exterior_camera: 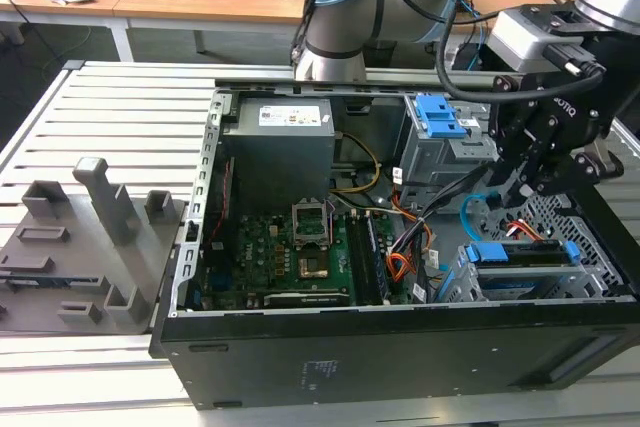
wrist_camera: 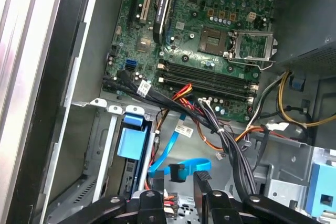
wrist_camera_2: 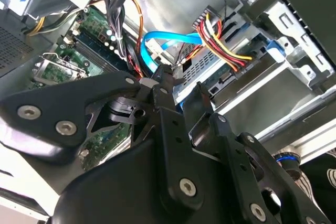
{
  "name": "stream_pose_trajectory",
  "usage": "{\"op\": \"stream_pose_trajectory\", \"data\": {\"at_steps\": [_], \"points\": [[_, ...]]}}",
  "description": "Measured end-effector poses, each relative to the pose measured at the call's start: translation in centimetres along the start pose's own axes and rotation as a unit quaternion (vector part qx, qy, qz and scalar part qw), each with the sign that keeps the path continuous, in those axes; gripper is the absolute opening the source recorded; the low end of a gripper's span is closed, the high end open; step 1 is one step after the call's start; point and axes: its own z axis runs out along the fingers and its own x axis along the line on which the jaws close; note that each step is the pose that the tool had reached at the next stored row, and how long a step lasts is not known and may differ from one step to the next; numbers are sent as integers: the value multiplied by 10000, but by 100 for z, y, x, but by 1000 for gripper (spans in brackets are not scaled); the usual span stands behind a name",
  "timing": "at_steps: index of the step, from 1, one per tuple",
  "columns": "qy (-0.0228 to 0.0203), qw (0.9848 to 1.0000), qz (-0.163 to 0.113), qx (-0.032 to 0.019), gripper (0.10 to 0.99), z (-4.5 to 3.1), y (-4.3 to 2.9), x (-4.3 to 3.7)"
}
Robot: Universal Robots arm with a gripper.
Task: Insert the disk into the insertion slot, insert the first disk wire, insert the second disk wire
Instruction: 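Insert the second disk wire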
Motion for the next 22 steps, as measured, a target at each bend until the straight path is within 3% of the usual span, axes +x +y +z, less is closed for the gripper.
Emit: {"op": "stream_pose_trajectory", "data": {"at_steps": [6, 8, 16, 17, 18, 19, 22], "points": [[88, 9999, -87, -18, 361, 31, 71, -16], [109, 9998, -174, -22, 361, 72, 80, -18], [111, 9997, -212, -22, 345, 103, 80, -18], [111, 9997, -212, -22, 220, 102, 80, -18], [112, 9997, -212, -22, 220, 102, 80, -18], [111, 9997, -212, -21, 165, 102, 80, -18], [111, 9997, -212, -21, 165, 103, 80, -18]]}}
